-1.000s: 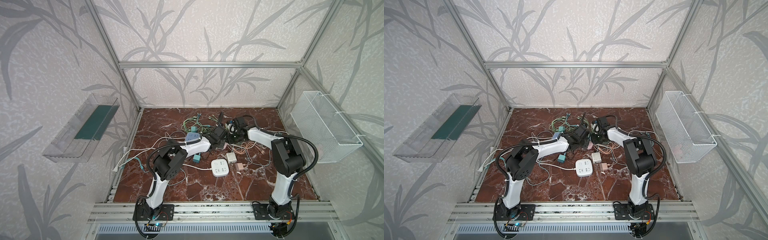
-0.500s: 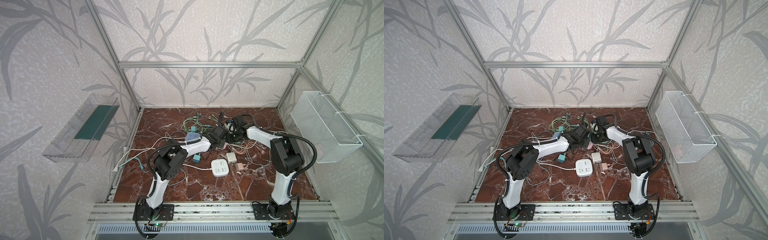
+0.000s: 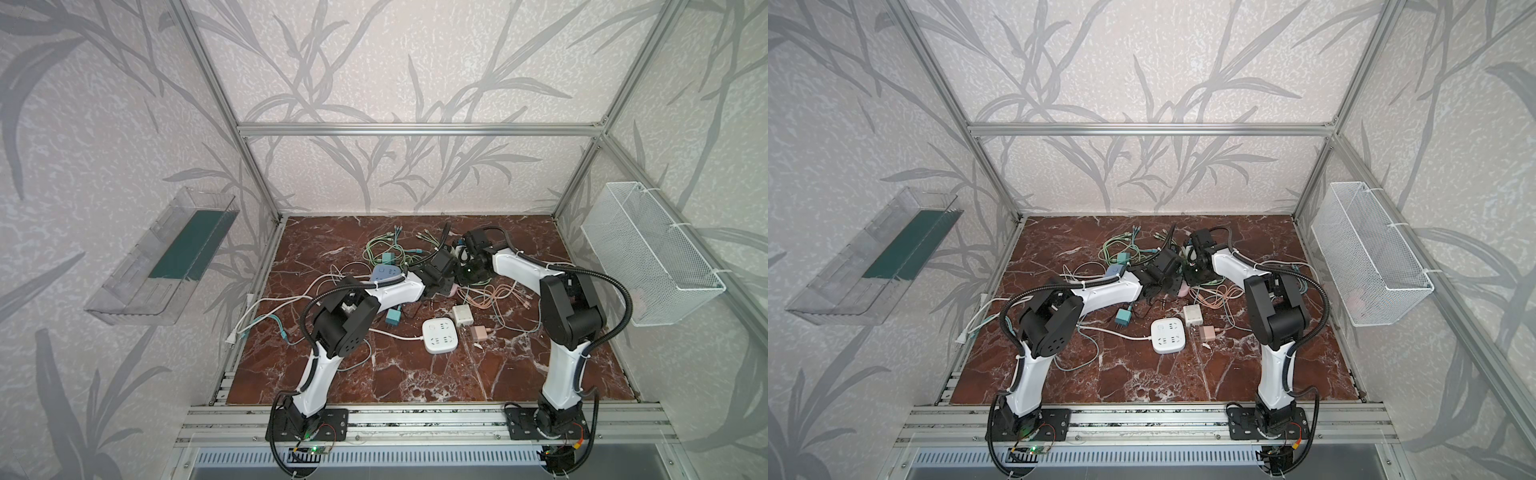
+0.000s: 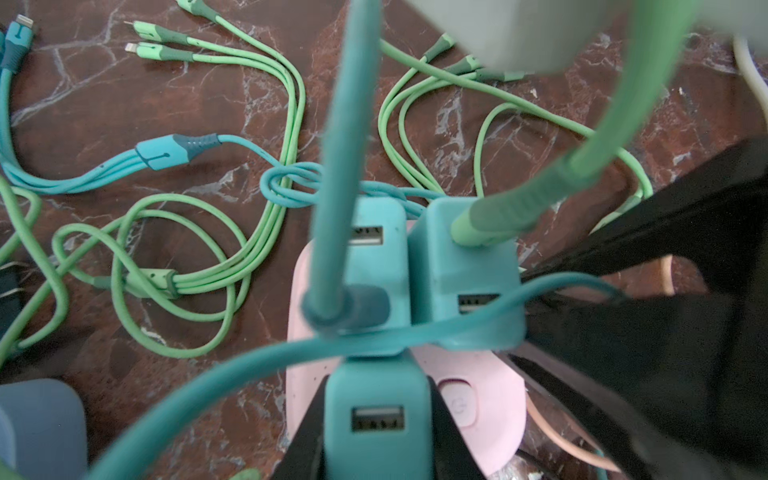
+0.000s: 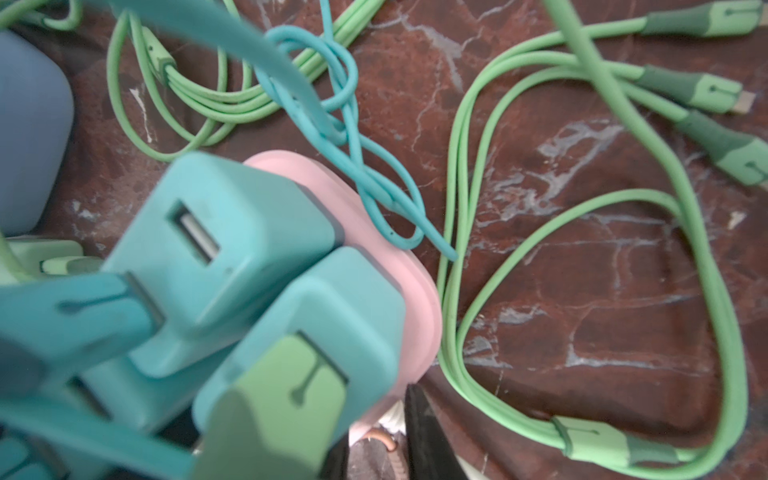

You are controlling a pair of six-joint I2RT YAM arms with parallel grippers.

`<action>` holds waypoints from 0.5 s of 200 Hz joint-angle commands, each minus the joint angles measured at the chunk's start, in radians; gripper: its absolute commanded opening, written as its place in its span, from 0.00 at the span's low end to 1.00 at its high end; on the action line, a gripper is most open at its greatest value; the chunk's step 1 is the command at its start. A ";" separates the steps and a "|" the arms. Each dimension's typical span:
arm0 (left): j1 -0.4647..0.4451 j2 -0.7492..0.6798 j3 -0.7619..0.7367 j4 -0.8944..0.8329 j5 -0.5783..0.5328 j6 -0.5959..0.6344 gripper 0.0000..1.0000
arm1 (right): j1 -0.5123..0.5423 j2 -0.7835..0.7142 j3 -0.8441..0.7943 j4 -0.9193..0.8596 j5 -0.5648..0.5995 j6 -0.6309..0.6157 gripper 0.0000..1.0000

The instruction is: Pull the plug off the socket

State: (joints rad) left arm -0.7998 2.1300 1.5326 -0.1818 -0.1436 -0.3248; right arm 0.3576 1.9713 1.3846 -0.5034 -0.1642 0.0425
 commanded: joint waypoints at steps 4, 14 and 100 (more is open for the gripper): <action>-0.010 -0.041 0.051 0.116 0.104 -0.021 0.13 | 0.014 0.052 -0.010 -0.079 0.024 -0.029 0.25; -0.004 -0.050 0.052 0.117 0.118 -0.026 0.13 | 0.014 0.051 -0.009 -0.083 0.026 -0.032 0.25; 0.023 -0.087 0.050 0.072 0.136 -0.047 0.13 | 0.014 0.055 -0.008 -0.091 0.035 -0.043 0.25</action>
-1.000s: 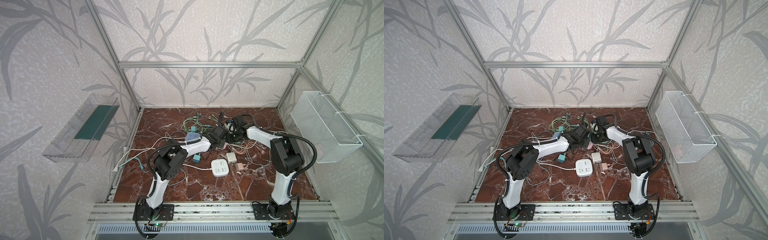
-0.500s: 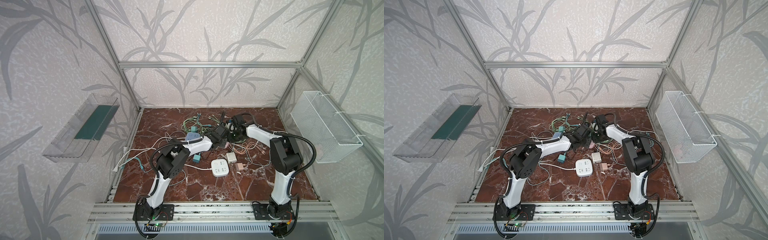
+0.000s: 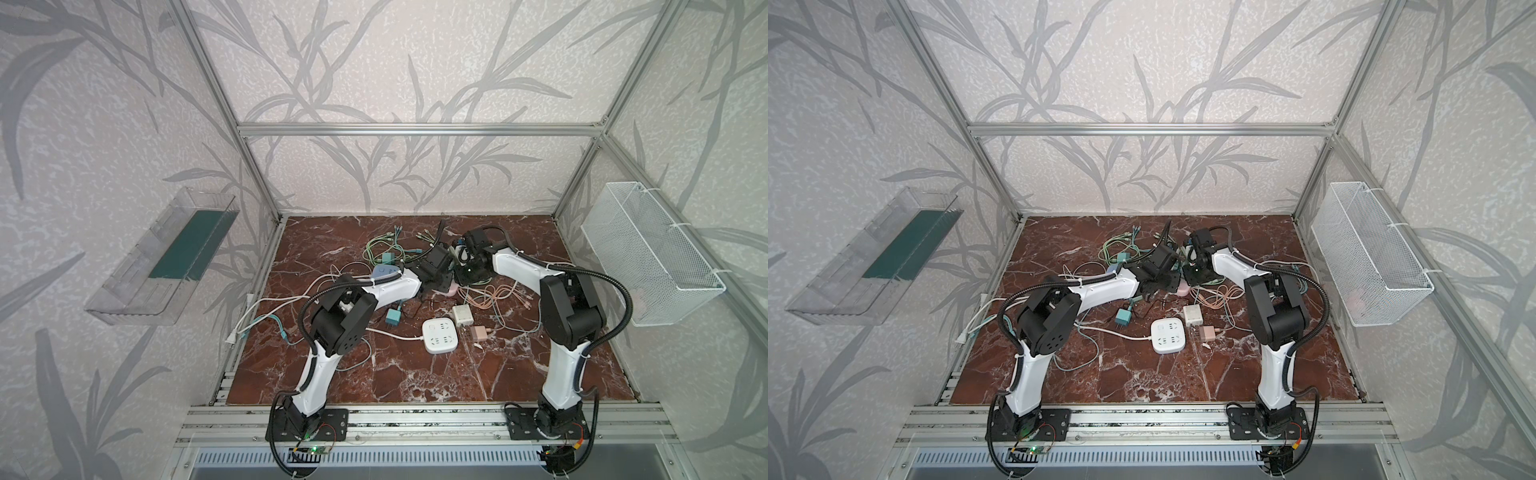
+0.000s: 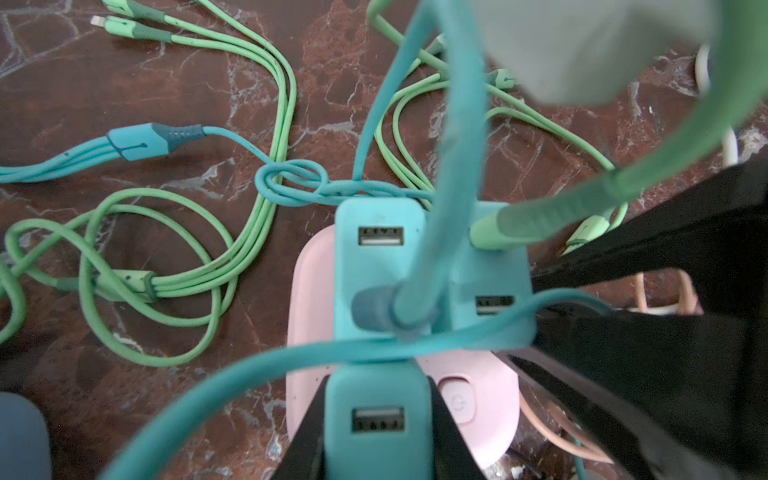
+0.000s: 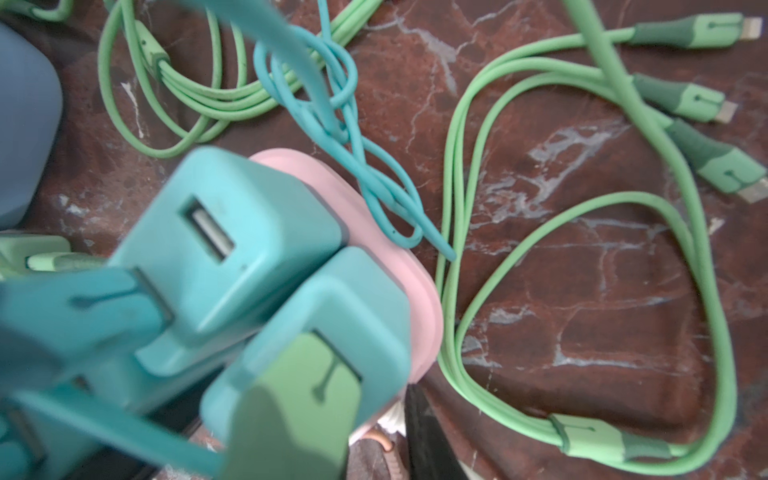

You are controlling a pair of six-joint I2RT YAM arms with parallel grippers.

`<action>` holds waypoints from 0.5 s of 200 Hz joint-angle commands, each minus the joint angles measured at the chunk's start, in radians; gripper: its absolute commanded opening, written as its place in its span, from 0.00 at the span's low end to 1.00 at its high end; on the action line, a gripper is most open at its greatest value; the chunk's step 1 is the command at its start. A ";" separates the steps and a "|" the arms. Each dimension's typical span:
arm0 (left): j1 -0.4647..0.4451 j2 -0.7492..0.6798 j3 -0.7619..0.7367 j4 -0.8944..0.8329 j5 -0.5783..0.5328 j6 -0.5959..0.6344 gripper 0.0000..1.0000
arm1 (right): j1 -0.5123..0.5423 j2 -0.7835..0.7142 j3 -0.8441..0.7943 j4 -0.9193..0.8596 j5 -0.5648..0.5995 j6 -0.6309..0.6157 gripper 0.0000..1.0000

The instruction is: Pull the plug off the socket

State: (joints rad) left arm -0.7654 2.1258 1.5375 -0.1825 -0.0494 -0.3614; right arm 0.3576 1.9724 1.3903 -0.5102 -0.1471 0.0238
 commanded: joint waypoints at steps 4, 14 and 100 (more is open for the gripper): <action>-0.013 -0.079 0.048 0.069 0.038 -0.006 0.13 | 0.015 0.054 -0.014 -0.084 0.017 -0.024 0.25; -0.019 -0.071 0.058 0.061 0.031 0.004 0.13 | 0.015 0.055 -0.011 -0.085 0.017 -0.022 0.25; -0.072 -0.027 0.146 -0.056 -0.107 0.092 0.14 | 0.024 0.072 0.010 -0.096 0.021 -0.024 0.25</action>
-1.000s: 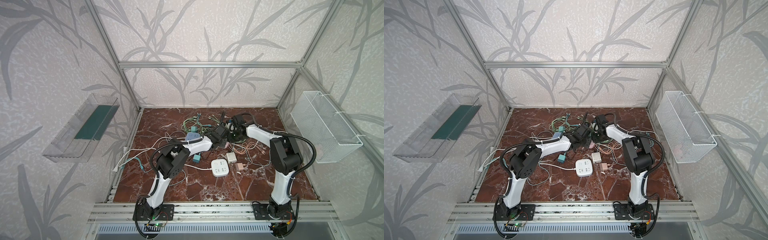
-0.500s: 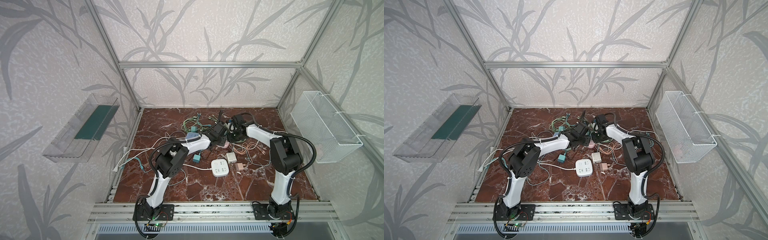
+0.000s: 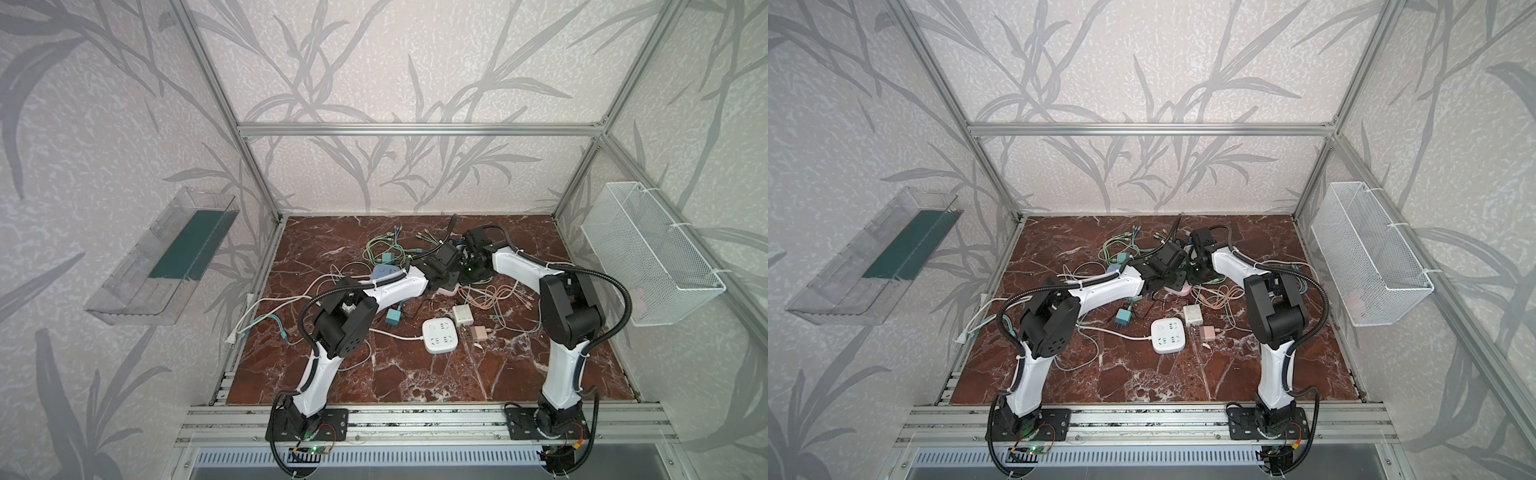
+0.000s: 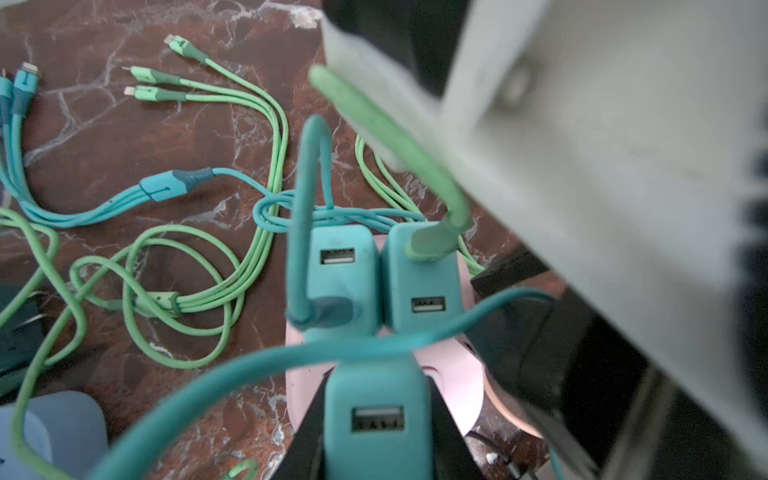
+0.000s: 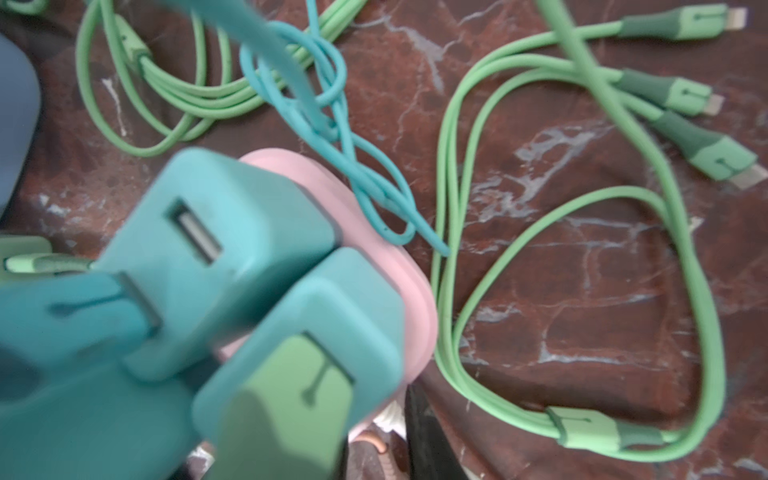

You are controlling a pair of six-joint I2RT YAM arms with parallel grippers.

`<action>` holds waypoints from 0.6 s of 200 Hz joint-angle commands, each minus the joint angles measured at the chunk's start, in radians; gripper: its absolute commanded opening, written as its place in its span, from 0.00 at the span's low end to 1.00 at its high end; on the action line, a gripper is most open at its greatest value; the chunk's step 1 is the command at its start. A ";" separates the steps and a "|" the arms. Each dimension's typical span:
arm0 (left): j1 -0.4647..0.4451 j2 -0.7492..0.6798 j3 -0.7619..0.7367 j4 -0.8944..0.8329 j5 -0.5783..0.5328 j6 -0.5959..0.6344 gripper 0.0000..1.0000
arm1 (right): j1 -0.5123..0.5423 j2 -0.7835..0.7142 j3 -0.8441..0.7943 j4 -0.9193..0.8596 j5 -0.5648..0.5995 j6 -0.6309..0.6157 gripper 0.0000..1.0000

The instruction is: Pull the plug off the socket

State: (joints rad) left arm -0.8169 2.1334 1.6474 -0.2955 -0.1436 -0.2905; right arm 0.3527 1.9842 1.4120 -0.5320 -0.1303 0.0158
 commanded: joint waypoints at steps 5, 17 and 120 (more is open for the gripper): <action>-0.019 -0.036 0.035 0.058 -0.011 0.022 0.14 | 0.029 0.061 -0.010 -0.074 0.004 -0.014 0.25; -0.018 -0.041 0.032 0.053 -0.007 0.017 0.14 | 0.029 0.061 -0.011 -0.075 0.004 -0.015 0.25; 0.010 -0.099 -0.070 0.074 0.024 0.013 0.14 | 0.023 -0.044 -0.099 0.087 -0.128 -0.004 0.35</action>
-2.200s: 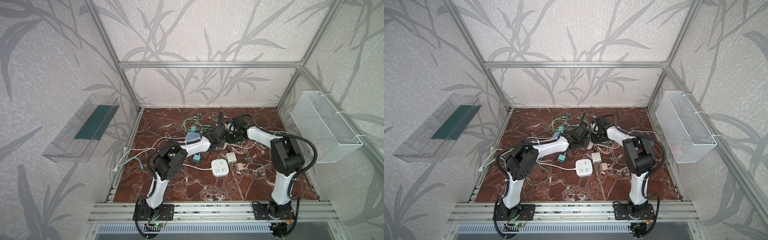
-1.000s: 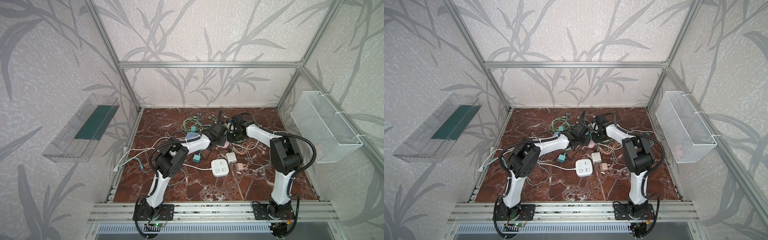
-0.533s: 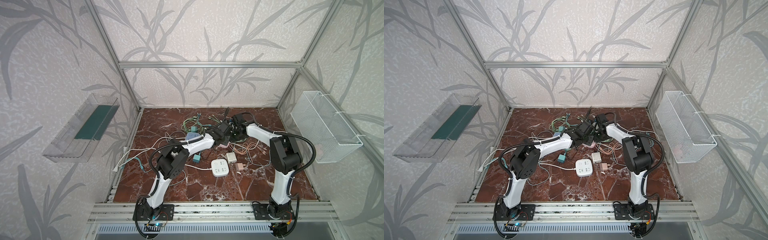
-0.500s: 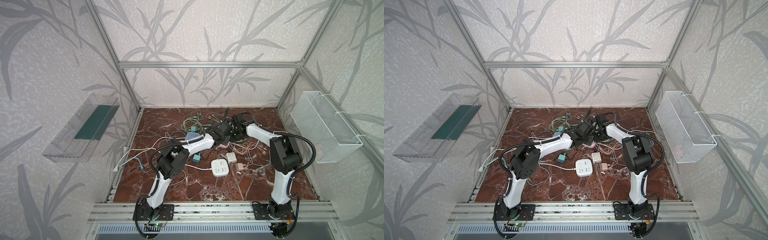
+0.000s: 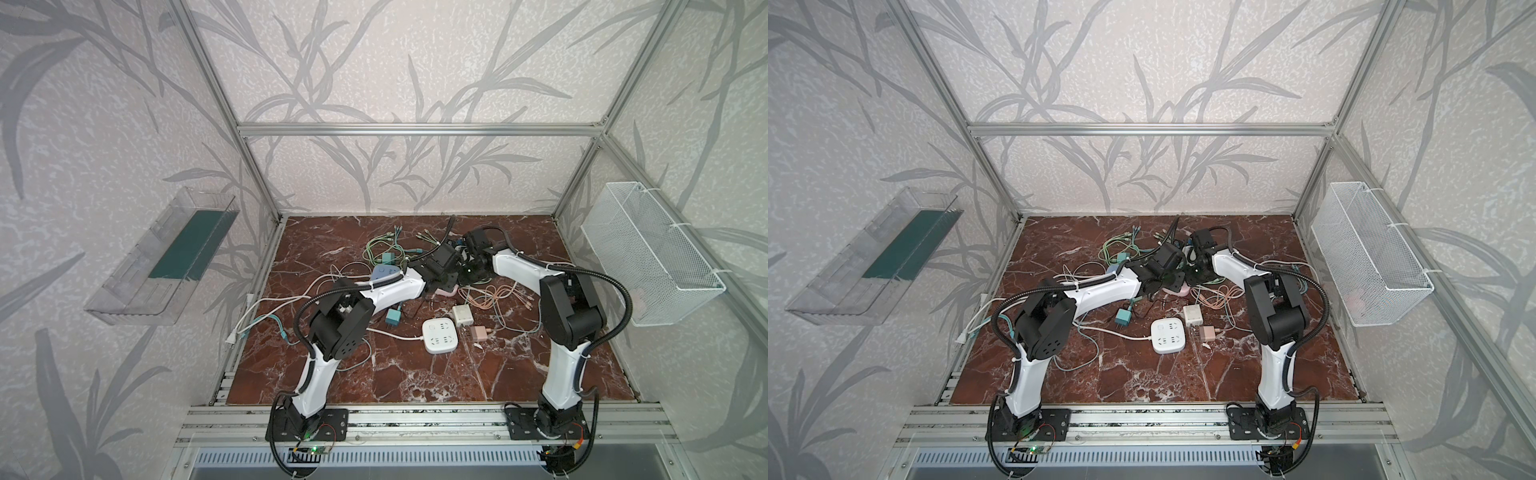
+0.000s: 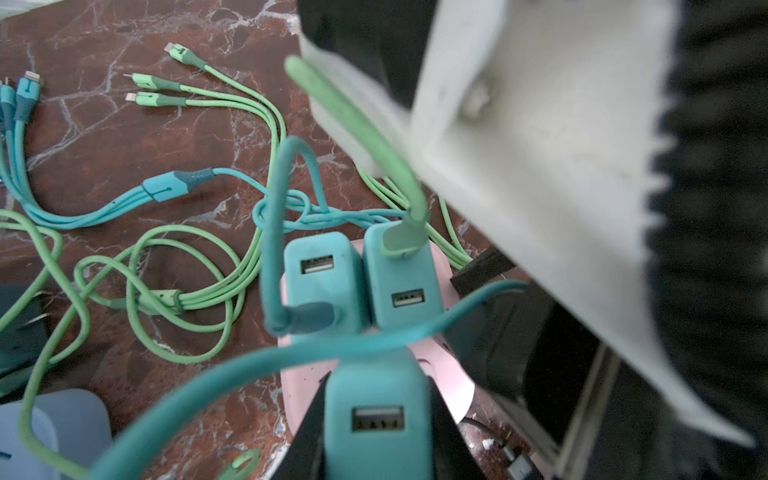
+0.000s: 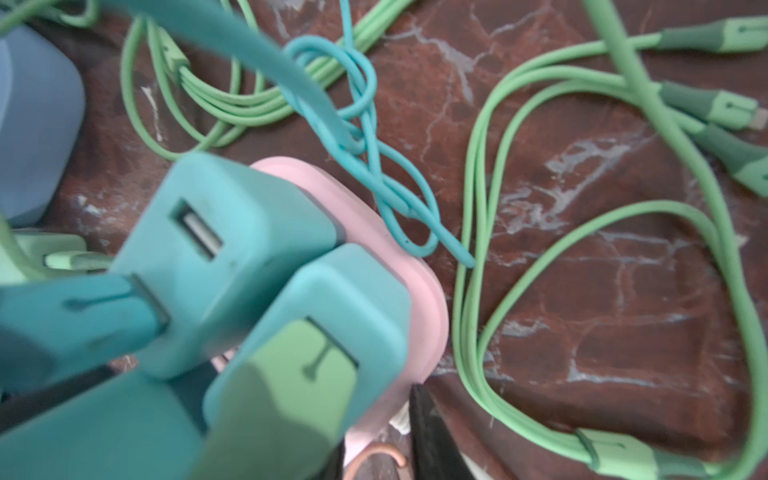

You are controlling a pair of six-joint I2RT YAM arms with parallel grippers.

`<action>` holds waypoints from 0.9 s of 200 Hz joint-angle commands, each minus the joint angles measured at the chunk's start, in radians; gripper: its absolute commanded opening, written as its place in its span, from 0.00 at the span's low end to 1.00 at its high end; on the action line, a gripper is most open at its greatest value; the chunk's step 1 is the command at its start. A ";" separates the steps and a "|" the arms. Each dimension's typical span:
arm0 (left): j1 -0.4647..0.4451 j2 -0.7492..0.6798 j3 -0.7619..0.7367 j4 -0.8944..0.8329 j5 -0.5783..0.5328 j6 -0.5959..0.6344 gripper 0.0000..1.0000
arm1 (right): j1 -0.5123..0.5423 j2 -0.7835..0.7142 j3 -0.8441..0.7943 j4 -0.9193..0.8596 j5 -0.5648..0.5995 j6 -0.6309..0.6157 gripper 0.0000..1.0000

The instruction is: Pull the plug off the socket

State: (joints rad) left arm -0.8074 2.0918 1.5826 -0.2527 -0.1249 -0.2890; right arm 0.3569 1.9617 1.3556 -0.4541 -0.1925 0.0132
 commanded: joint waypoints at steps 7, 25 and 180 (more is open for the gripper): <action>0.001 -0.056 -0.007 0.026 0.003 0.014 0.14 | 0.015 -0.032 -0.045 0.018 -0.072 0.002 0.37; -0.001 -0.063 -0.024 0.026 -0.006 0.017 0.14 | 0.004 -0.065 -0.059 0.036 -0.085 0.011 0.43; -0.028 -0.123 -0.063 0.011 -0.086 0.067 0.14 | -0.105 -0.421 -0.283 0.190 -0.125 0.018 0.64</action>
State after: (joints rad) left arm -0.8223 2.0373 1.5352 -0.2394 -0.1661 -0.2531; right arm 0.2783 1.5986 1.1206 -0.3153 -0.2924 0.0284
